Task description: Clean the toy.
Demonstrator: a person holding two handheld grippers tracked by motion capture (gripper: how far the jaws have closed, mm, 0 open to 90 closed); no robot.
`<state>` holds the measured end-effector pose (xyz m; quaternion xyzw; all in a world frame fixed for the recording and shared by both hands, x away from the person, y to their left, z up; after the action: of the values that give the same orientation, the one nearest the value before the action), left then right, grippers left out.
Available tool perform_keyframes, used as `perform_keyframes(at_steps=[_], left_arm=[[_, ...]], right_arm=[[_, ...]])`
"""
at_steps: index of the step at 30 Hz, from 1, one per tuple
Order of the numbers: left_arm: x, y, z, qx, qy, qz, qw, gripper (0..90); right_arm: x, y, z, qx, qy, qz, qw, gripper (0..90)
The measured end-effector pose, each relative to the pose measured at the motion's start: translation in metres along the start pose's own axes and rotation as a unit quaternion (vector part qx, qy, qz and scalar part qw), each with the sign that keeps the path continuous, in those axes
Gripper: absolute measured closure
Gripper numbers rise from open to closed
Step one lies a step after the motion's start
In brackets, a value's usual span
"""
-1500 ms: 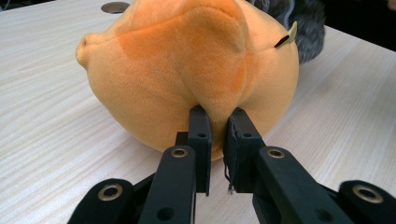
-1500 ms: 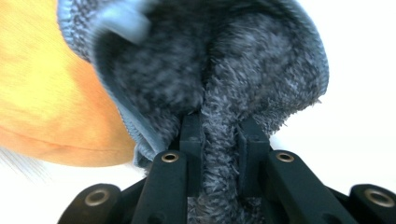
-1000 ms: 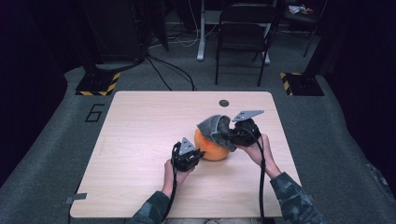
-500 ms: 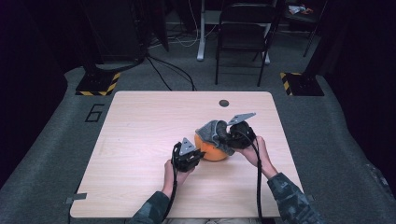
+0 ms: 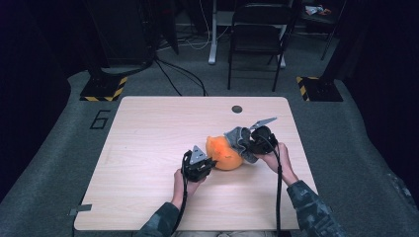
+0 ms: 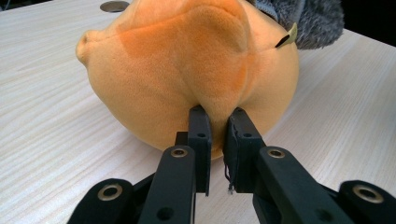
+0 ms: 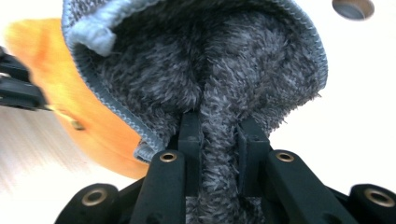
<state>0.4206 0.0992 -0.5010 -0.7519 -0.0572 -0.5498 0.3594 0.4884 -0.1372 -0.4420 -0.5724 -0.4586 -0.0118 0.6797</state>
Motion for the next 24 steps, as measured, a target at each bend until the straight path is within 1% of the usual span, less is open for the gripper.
perform_keyframes(at_steps=[2, 4, 6, 7, 8, 9, 10, 13, 14, 16, 18, 20, 21, 22, 23, 24], left_arm=[[0.000, 0.000, 0.000, 0.000, 0.000, 0.000, 1.0000, 81.6], [0.000, 0.000, 0.000, 0.001, 0.000, 0.000, 1.0000, 81.5], [0.000, 0.000, 0.000, 0.000, 0.003, 0.004, 1.0000, 81.5], [0.000, 0.000, 0.000, 0.001, 0.000, 0.000, 1.0000, 81.6], [0.000, 0.000, 0.000, 0.000, 0.000, 0.000, 1.0000, 81.5], [0.000, 0.000, 0.000, 0.000, 0.000, 0.000, 1.0000, 81.5], [0.000, 0.000, 0.000, 0.000, 0.000, 0.000, 1.0000, 81.5], [0.000, 0.001, 0.000, 0.001, 0.000, -0.001, 1.0000, 81.5], [0.000, 0.001, 0.000, 0.001, 0.001, 0.000, 1.0000, 81.5], [0.000, 0.000, 0.000, 0.002, 0.001, 0.001, 1.0000, 81.5], [0.000, 0.000, 0.000, 0.002, 0.001, 0.001, 1.0000, 81.5], [0.000, 0.000, 0.001, 0.001, 0.001, 0.002, 1.0000, 81.5], [0.000, 0.000, 0.001, 0.001, 0.000, 0.001, 1.0000, 81.5], [0.000, 0.000, 0.001, 0.001, -0.002, 0.001, 1.0000, 81.5], [0.000, 0.000, 0.001, 0.000, -0.002, 0.002, 1.0000, 81.5], [-0.001, -0.001, 0.001, 0.000, -0.003, 0.003, 1.0000, 81.4]], right_arm=[[-0.003, 0.004, -0.003, -0.002, 0.009, 0.007, 0.9999, 75.4], [-0.006, 0.008, -0.007, -0.008, 0.012, 0.013, 0.9998, 75.4], [-0.008, 0.011, -0.010, -0.007, 0.017, 0.023, 0.9996, 75.5], [-0.009, 0.013, -0.011, -0.016, 0.018, 0.024, 0.9994, 75.4], [-0.011, 0.015, -0.012, -0.014, 0.015, 0.030, 0.9993, 75.5], [-0.012, 0.018, -0.013, -0.014, 0.019, 0.033, 0.9992, 75.4], [-0.014, 0.020, -0.013, -0.011, 0.023, 0.039, 0.9989, 75.4], [-0.018, 0.027, -0.016, -0.015, 0.029, 0.050, 0.9982, 75.5], [-0.019, 0.028, -0.017, -0.017, 0.028, 0.052, 0.9981, 75.5], [-0.022, 0.033, -0.017, -0.020, 0.033, 0.063, 0.9973, 75.5], [-0.024, 0.036, -0.019, -0.026, 0.031, 0.074, 0.9964, 75.4], [-0.024, 0.038, -0.019, -0.024, 0.035, 0.074, 0.9964, 75.5], [-0.024, 0.037, -0.020, -0.026, 0.034, 0.073, 0.9964, 75.5], [-0.023, 0.036, -0.021, -0.028, 0.035, 0.069, 0.9966, 75.6], [-0.022, 0.032, -0.021, -0.028, 0.034, 0.071, 0.9965, 75.7], [-0.020, 0.028, -0.021, -0.029, 0.038, 0.065, 0.9967, 75.8]])
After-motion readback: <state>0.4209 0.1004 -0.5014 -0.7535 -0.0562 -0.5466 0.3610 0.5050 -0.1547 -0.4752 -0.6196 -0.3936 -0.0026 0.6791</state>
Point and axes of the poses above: each handheld gripper's, and its own axes: y roughly forward along the jaws, x roughly out of its top, z roughly to its left, the point moved 2 cm from there along y, roughly forward along the jaws, and after that the axes turned 8 degrees about -x, right-handed, at the moved point
